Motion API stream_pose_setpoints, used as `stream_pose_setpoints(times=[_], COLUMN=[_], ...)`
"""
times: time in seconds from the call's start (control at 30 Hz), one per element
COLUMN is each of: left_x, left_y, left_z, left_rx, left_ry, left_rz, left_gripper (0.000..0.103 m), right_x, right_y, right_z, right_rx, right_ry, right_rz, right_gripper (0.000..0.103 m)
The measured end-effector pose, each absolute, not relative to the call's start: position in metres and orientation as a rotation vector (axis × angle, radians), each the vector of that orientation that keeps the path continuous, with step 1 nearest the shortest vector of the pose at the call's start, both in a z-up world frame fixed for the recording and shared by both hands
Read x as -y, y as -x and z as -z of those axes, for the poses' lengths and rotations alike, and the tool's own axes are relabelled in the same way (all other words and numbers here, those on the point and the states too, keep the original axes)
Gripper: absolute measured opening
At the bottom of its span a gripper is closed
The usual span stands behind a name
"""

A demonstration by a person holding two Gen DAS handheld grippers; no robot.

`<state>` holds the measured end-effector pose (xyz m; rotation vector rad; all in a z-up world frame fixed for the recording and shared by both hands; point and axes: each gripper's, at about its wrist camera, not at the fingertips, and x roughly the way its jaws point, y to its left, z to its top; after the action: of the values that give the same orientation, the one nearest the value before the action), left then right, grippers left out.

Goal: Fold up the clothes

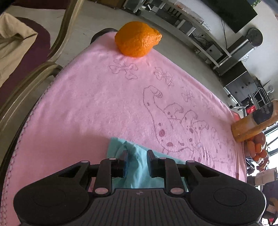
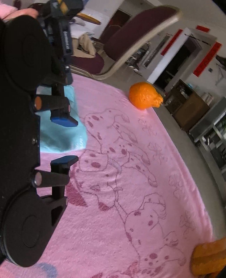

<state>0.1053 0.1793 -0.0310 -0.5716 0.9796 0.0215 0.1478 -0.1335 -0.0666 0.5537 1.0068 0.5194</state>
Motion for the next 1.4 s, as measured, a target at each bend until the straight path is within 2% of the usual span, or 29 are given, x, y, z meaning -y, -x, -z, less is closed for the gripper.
stream_pose_setpoints(times=[0.27, 0.3, 0.33, 0.37, 0.4, 0.43, 0.47, 0.6, 0.7, 0.73, 0.83, 0.93, 1.07, 1.2, 1.3, 1.4], left_x=[-0.176, -0.174, -0.171, -0.168, -0.166, -0.164, -0.163, -0.161, -0.153, -0.15, -0.144, -0.151, -0.166, -0.168, -0.16, -0.146], left_y=[-0.12, -0.12, -0.119, -0.119, -0.117, -0.114, -0.11, -0.095, -0.103, -0.108, -0.115, -0.108, -0.083, -0.04, -0.011, 0.002], left_z=[0.045, 0.045, 0.045, 0.044, 0.042, 0.04, 0.037, 0.024, 0.035, 0.043, 0.052, 0.034, 0.008, -0.013, -0.01, 0.005], left_rx=[-0.984, -0.977, -0.966, -0.955, -0.94, -0.919, -0.89, -0.777, -0.783, -0.808, -0.843, -0.836, -0.835, -0.859, -0.892, -0.933], left_ry=[0.571, 0.556, 0.531, 0.507, 0.481, 0.46, 0.445, 0.421, 0.339, 0.297, 0.214, 0.243, 0.32, 0.322, 0.311, 0.293], left_rz=[-0.027, -0.026, -0.03, -0.034, -0.048, -0.067, -0.095, -0.153, -0.222, -0.24, -0.253, -0.242, -0.261, -0.209, -0.118, -0.039], left_gripper=[0.015, 0.012, 0.002, 0.001, 0.001, 0.001, 0.001, 0.001, 0.002, 0.004, 0.014, 0.018, 0.017, 0.015, 0.015, 0.014], right_x=[0.139, 0.137, 0.136, 0.135, 0.133, 0.13, 0.128, 0.12, 0.114, 0.113, 0.11, 0.117, 0.132, 0.15, 0.164, 0.175], right_y=[-0.162, -0.164, -0.165, -0.166, -0.168, -0.167, -0.165, -0.159, -0.154, -0.152, -0.153, -0.153, -0.14, -0.107, -0.079, -0.061], right_z=[0.082, 0.083, 0.085, 0.087, 0.089, 0.088, 0.087, 0.08, 0.075, 0.073, 0.075, 0.071, 0.041, 0.008, -0.009, -0.006], right_rx=[-1.01, -1.011, -1.013, -1.014, -1.015, -1.01, -0.996, -0.929, -0.875, -0.857, -0.859, -0.88, -0.894, -0.95, -0.956, -0.99], right_ry=[-0.631, -0.632, -0.632, -0.632, -0.632, -0.608, -0.588, -0.489, -0.409, -0.383, -0.329, -0.332, -0.319, -0.31, -0.396, -0.524], right_rz=[-0.498, -0.505, -0.511, -0.518, -0.525, -0.529, -0.527, -0.495, -0.465, -0.455, -0.43, -0.411, -0.392, -0.395, -0.456, -0.509], right_gripper=[0.034, 0.034, 0.034, 0.034, 0.029, 0.012, 0.006, 0.005, 0.004, 0.0, 0.001, 0.006, 0.007, 0.016, 0.026, 0.028])
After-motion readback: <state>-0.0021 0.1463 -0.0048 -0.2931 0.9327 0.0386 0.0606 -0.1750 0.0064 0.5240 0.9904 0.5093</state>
